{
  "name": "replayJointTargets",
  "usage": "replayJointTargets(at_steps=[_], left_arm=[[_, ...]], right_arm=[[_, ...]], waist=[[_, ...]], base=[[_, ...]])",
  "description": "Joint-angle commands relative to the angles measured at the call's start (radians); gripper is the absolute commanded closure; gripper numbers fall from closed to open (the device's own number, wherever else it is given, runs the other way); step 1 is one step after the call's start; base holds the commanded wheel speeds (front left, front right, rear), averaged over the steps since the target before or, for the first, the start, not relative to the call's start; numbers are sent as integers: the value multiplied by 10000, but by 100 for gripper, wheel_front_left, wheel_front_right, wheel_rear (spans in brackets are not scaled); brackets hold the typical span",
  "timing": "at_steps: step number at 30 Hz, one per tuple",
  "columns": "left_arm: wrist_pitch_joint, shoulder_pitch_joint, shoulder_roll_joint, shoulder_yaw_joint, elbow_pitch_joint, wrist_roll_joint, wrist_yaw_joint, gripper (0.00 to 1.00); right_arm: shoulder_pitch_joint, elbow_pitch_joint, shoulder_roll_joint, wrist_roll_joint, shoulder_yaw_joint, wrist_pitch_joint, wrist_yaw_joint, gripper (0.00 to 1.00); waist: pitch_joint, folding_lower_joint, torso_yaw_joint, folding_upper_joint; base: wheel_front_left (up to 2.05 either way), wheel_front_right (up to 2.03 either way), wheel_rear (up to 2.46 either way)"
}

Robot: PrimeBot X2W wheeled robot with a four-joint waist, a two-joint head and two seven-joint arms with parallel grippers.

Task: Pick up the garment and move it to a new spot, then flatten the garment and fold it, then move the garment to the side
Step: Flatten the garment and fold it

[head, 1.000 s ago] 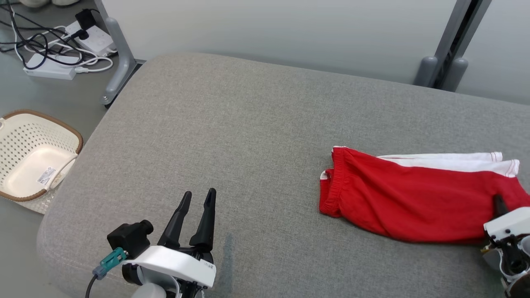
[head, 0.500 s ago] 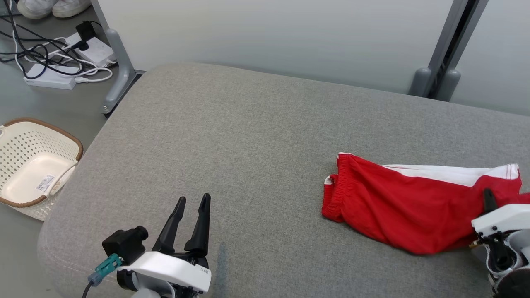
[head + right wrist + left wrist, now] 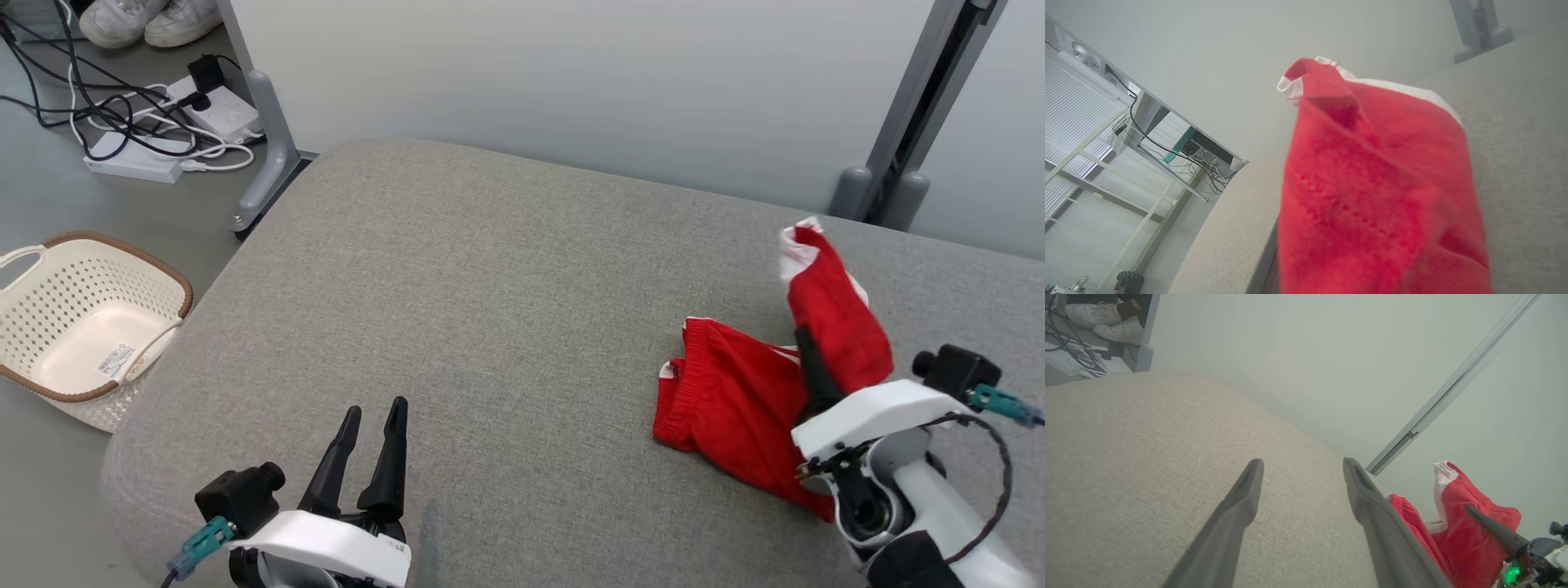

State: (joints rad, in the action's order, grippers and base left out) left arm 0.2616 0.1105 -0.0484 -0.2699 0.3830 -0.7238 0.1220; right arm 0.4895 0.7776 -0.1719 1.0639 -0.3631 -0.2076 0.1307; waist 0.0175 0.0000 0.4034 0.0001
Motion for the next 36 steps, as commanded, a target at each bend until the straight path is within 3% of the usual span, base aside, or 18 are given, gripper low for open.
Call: replayJointTargets(at_steps=[1,12,13,14,23,36], left_arm=[[30,56,-47,52,-3,11,30,0],[30,32,-46,-27,69,-154,29,0],[30,29,-49,-37,78,-176,17,0],[30,23,-47,-47,79,-172,15,0],[30,-108,-47,31,113,-212,-15,0],[30,103,-47,-160,95,-337,-67,0]], right_arm=[[-171,-100,62,-56,-101,84,0,100],[-305,672,635,-772,-1073,471,0,100],[-258,782,658,-868,-1112,390,0,58],[-208,871,690,-887,-1118,346,0,0],[-186,487,944,-1083,-1673,163,0,0],[-347,135,1174,-928,-2923,793,0,0]], waist=[[1,0,39,-1],[75,0,368,-1],[79,0,390,-1],[91,0,409,-1],[103,0,391,-1],[271,0,308,-1]], base=[[0,0,0],[0,0,0],[0,0,0],[0,0,0],[0,0,0],[0,0,0]])
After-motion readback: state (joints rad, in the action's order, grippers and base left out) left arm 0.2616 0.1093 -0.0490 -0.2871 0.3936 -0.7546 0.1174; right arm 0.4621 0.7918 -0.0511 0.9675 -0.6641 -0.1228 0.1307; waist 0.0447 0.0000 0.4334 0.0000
